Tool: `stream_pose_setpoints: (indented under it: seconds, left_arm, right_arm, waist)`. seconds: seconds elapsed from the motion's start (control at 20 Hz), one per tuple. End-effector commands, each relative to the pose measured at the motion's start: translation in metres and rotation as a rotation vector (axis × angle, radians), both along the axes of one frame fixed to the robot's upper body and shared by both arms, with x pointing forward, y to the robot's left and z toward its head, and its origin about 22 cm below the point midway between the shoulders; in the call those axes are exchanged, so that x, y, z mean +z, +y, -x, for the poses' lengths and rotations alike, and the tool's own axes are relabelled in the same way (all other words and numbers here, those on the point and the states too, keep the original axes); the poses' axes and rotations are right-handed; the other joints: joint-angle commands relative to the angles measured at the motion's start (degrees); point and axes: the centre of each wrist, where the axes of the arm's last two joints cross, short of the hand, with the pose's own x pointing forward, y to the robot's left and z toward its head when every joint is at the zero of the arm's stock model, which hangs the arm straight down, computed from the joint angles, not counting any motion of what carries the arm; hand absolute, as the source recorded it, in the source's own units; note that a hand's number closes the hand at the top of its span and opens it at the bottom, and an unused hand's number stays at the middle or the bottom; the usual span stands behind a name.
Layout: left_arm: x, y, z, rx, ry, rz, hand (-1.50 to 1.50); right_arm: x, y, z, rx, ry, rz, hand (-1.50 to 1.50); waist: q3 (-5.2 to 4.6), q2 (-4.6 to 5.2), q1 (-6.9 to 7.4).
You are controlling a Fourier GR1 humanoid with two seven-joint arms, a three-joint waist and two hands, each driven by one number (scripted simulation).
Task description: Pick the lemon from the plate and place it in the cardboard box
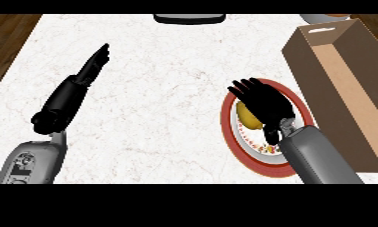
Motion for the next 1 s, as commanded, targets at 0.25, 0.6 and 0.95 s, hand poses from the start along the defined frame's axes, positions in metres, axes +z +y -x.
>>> stream_pose_setpoints:
  seconds: [0.25, 0.6, 0.95]
  left_arm:
    - [-0.006, 0.005, -0.003, 0.006, 0.004, -0.003, 0.0]
    - [0.013, 0.014, 0.004, 0.001, 0.003, -0.004, 0.0]
    - [0.007, -0.007, -0.003, -0.043, -0.016, 0.008, 0.0]
  right_arm:
    - [-0.033, -0.011, -0.001, 0.167, -0.029, -0.031, 1.5]
    - [-0.027, 0.002, 0.011, 0.228, -0.172, -0.076, 1.5]
    - [0.002, 0.023, -0.066, -0.545, -0.127, -0.319, 1.5]
  waist:
    - [0.01, 0.07, 0.03]
    - [0.01, -0.07, -0.08]
    - [0.09, 1.11, 1.92]
